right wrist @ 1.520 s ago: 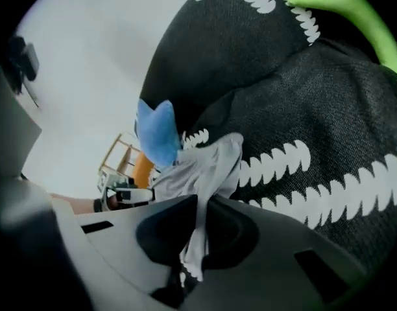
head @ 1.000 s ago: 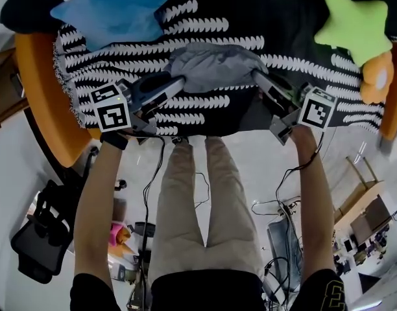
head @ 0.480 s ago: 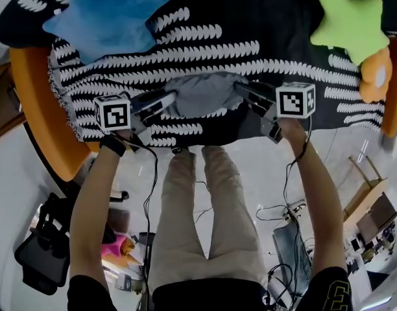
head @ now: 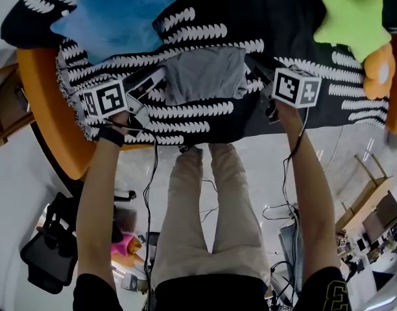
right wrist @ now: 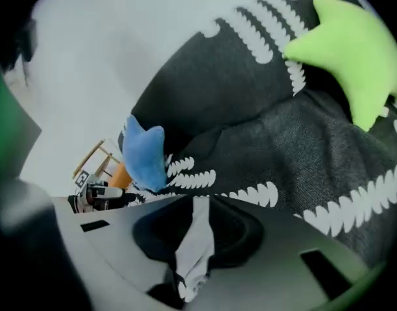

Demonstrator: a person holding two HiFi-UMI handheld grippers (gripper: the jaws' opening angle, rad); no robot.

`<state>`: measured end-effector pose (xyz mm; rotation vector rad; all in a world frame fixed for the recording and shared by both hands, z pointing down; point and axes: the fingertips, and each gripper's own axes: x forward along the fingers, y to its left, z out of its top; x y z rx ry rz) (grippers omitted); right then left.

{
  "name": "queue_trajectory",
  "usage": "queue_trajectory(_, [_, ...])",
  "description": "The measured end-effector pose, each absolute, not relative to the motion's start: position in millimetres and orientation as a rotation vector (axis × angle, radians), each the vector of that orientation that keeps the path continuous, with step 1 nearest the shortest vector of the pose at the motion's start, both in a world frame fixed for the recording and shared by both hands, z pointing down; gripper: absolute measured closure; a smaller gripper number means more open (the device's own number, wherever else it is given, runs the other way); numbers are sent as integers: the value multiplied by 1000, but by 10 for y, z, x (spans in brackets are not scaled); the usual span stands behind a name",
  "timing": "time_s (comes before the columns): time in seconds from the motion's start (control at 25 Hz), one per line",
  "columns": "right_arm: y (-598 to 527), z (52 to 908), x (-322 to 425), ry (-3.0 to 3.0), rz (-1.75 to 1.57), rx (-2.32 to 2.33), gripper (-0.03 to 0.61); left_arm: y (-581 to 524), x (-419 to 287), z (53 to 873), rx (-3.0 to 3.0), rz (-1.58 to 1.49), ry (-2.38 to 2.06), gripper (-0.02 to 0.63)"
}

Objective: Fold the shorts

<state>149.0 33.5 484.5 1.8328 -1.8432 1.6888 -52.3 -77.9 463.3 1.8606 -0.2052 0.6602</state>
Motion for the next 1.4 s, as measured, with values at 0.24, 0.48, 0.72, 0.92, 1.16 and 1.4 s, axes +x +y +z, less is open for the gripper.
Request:
queue_trajectory(0.24, [708, 5128, 160, -2047, 1556, 1604, 566, 236, -379, 4768, 1980, 709, -43, 575])
queue_trajectory(0.48, [1445, 5742, 856, -1700, 1574, 1621, 566, 176, -863, 5512, 2015, 1049, -204, 600])
queue_trajectory(0.72, [993, 5273, 438, -1930, 1502, 1698, 566, 69, -1023, 5035, 2016, 799, -70, 598])
queue_trajectory(0.92, [999, 5697, 67, -1912, 1409, 1424, 566, 288, -987, 5695, 2015, 1125, -42, 600])
queue_trajectory(1.16, [1431, 5497, 405, -1860, 1428, 1441, 565, 9, -1327, 5307, 2020, 1060, -153, 600])
queue_trajectory(1.4, [732, 5198, 749, -1807, 1057, 1783, 565, -484, -848, 5035, 2346, 917, -312, 600])
